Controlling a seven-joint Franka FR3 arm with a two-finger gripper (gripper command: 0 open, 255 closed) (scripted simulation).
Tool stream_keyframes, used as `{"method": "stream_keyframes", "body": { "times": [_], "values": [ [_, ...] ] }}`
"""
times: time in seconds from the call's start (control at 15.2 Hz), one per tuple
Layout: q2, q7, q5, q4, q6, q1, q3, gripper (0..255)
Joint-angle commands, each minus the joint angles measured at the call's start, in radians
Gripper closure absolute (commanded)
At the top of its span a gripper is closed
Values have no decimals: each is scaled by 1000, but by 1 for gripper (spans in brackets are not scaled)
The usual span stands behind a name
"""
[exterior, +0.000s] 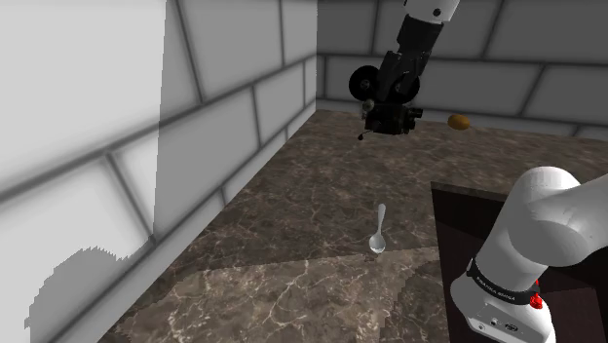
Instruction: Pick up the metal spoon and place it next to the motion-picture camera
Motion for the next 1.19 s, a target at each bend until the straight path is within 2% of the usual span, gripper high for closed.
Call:
{"method": "stream_keyframes", "body": {
  "times": [0.0,0.59,1.12],
  "values": [
    [0,0,0,0,0,0,0,0],
    [-84,-26,45,-287,175,95,80,0],
    [-112,-41,100,-510,345,206,161,0]
  ]
}}
